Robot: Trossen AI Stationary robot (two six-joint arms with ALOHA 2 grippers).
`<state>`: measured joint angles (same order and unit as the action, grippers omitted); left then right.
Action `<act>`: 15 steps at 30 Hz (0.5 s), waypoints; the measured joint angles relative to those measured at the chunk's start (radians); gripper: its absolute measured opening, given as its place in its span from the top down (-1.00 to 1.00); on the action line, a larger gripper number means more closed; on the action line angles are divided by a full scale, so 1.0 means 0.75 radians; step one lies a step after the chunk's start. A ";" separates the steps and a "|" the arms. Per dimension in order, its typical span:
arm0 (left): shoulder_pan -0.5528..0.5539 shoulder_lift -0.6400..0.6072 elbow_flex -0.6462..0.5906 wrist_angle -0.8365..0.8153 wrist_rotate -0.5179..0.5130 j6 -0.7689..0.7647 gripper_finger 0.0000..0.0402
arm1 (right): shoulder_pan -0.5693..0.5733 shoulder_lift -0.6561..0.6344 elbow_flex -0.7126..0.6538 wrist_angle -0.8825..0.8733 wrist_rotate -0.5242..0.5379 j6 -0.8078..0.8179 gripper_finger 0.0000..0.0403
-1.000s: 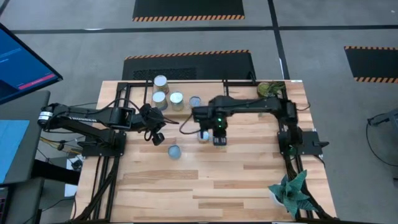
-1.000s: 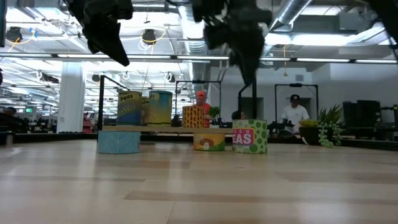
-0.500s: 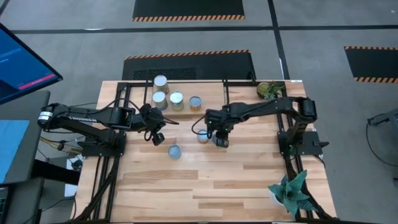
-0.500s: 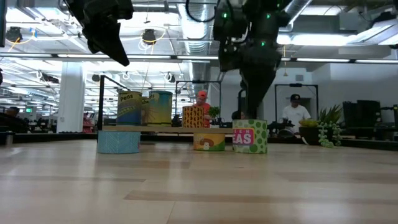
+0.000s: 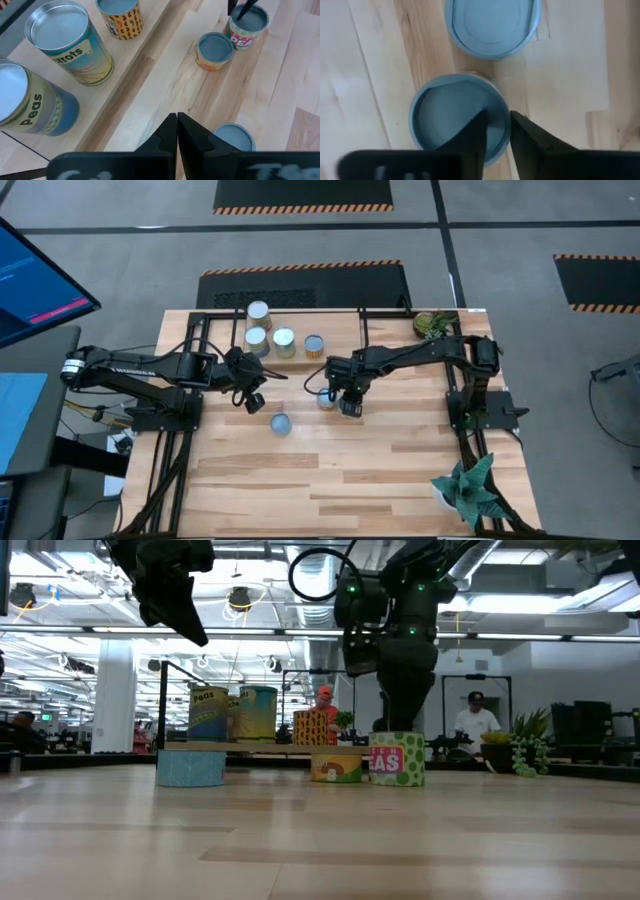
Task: Pick and place cans onto a shelf
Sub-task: Put the canned peas on the shelf
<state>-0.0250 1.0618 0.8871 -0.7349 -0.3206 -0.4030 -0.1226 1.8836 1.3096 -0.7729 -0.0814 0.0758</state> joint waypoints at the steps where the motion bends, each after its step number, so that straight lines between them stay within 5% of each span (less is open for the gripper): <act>1: 0.000 0.000 0.000 0.000 0.001 0.000 1.00 | -0.001 0.001 0.007 -0.005 -0.001 0.006 0.56; 5: 0.000 0.000 0.000 0.000 0.001 0.000 1.00 | -0.027 0.003 0.062 -0.022 -0.003 0.008 0.93; 15: 0.000 0.000 0.000 -0.001 0.001 0.024 1.00 | -0.122 -0.043 0.569 -0.320 -0.003 -0.170 0.98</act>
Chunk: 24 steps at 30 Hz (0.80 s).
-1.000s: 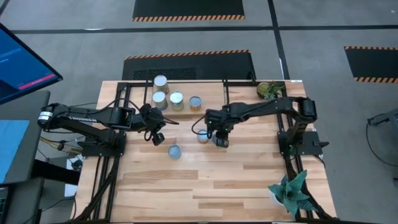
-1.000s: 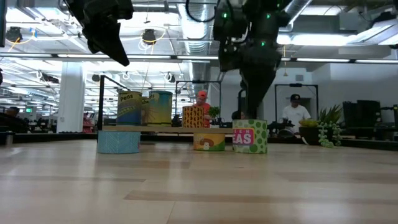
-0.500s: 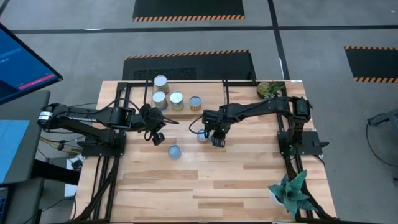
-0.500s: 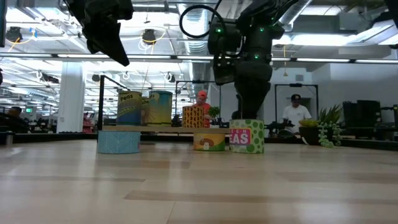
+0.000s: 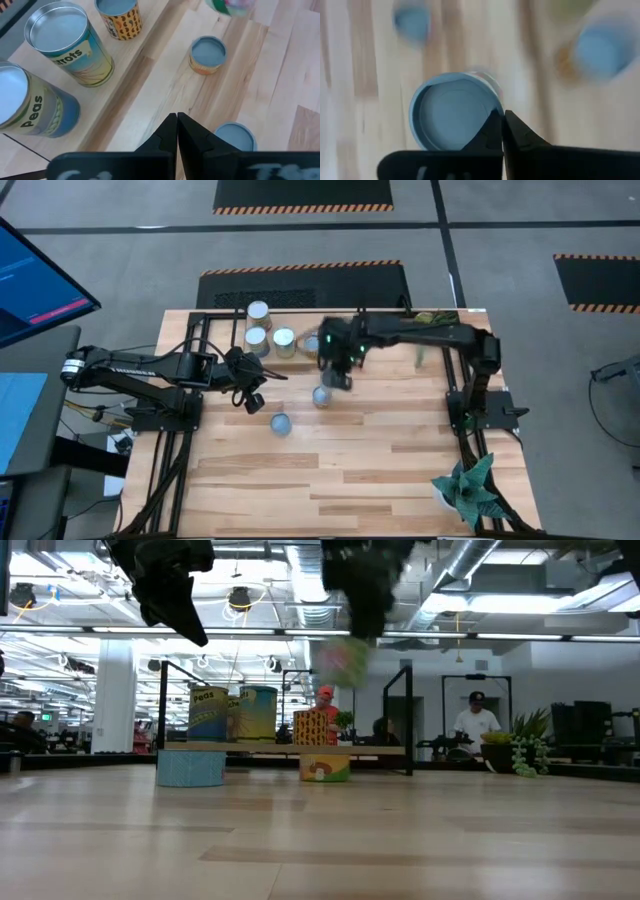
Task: Pick and place cans onto a shelf
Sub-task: Put the canned peas on the shelf
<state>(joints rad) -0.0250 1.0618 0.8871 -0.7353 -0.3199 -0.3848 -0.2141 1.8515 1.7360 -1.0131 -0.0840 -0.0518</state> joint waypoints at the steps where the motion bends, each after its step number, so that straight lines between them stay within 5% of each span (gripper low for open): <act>1: 0.000 0.000 0.000 0.000 0.000 0.008 1.00 | -0.017 -0.002 0.041 0.035 0.031 -0.022 0.98; 7: 0.000 0.000 0.000 0.000 -0.001 0.010 1.00 | -0.186 0.003 0.136 0.358 0.257 -0.036 0.98; 14: 0.000 0.000 0.000 0.000 -0.011 0.037 1.00 | -0.394 0.041 0.140 0.680 0.258 0.140 0.98; 24: 0.000 0.000 0.000 0.001 -0.024 0.036 1.00 | -0.487 0.301 0.361 0.512 0.146 0.172 0.98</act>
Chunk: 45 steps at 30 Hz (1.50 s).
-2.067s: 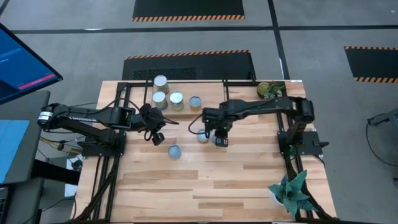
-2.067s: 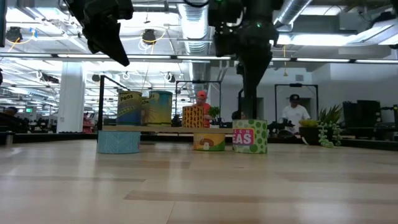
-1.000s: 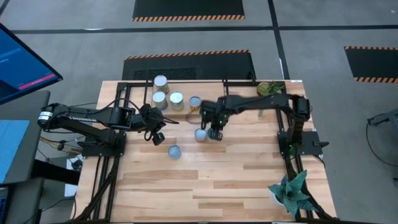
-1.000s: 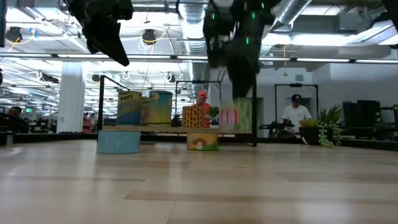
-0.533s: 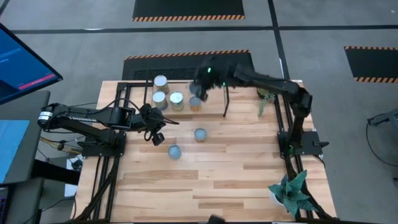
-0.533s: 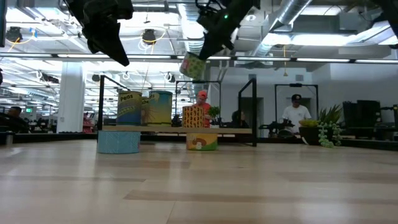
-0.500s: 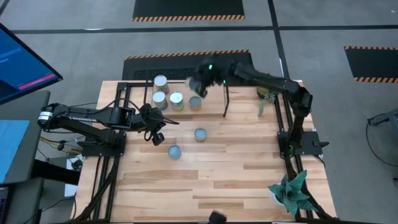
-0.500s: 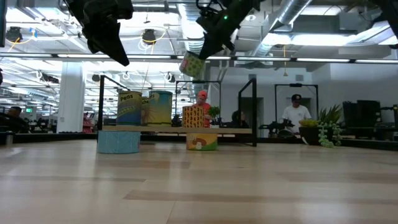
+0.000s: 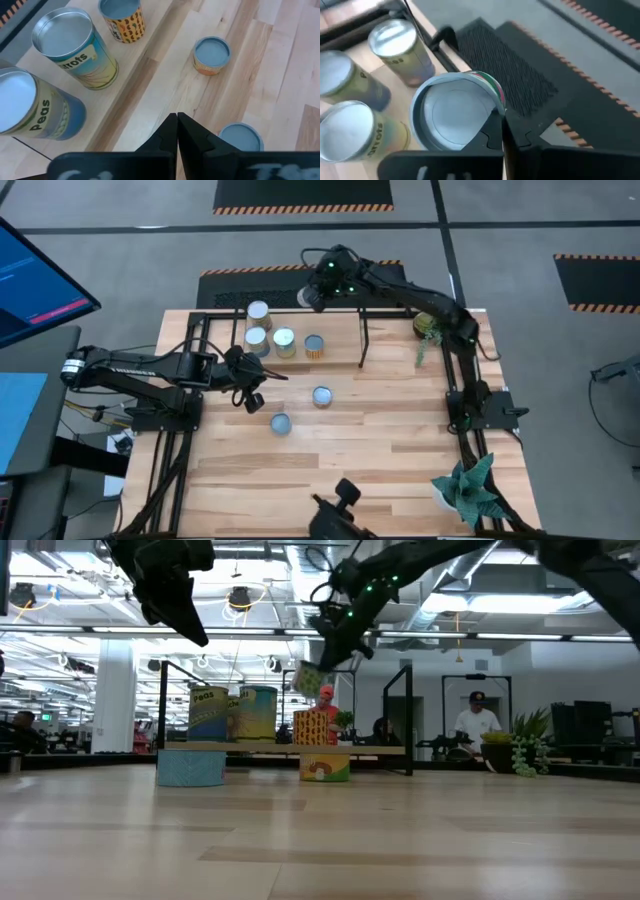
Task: Pick and place cans onto a shelf
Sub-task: Put the canned peas on the shelf
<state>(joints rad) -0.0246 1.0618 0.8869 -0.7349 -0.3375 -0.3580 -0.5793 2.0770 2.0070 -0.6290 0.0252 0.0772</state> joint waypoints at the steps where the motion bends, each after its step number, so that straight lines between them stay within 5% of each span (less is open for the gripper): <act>1: 0.000 0.000 0.000 -0.001 0.000 0.001 1.00 | 0.000 0.033 0.050 -0.039 0.000 -0.005 0.98; 10: 0.002 0.000 0.000 0.000 -0.010 0.008 1.00 | -0.007 0.320 0.465 -0.455 -0.039 -0.057 0.98; 45: 0.003 0.001 0.000 0.000 -0.023 0.019 1.00 | 0.001 0.404 0.433 -0.580 -0.031 -0.065 0.96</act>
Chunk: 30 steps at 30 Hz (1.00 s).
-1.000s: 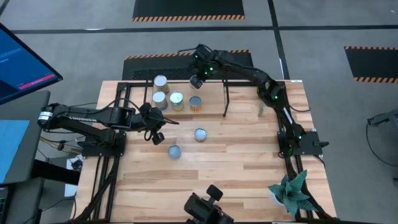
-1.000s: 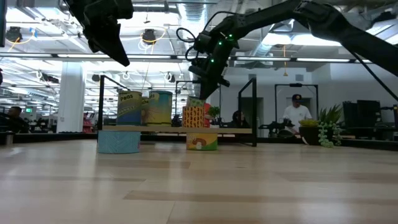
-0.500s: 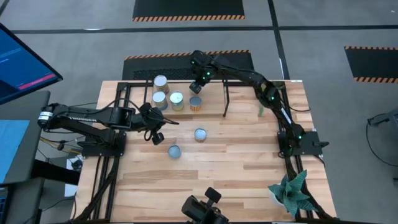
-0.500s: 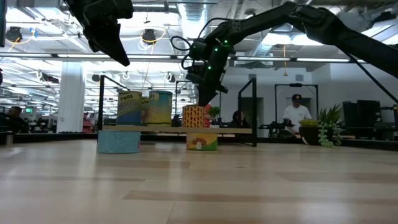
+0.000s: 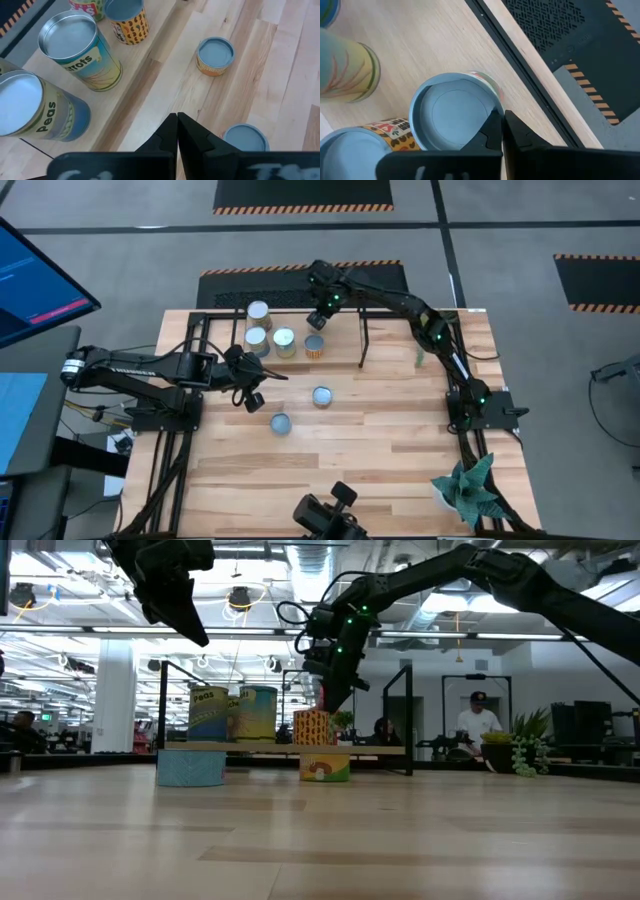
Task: Pick and place cans onto a shelf
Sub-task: Put the canned peas on the shelf
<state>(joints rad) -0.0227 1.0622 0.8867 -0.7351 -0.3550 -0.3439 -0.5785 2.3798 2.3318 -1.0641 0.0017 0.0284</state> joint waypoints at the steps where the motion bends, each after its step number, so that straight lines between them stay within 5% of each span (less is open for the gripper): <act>1: 0.000 0.000 0.000 0.000 0.000 0.000 1.00 | 0.000 0.000 0.000 -0.002 0.000 0.000 0.96; 16: 0.000 -0.001 0.000 0.000 0.001 0.000 1.00 | 0.003 -0.001 0.000 0.005 -0.002 -0.004 0.59; 30: 0.000 0.000 0.000 0.000 0.001 0.000 1.00 | -0.009 -0.053 0.029 0.007 0.020 -0.009 0.54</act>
<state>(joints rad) -0.0227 1.0622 0.8867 -0.7353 -0.3542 -0.3439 -0.5851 2.3403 2.3533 -1.0591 0.0164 0.0218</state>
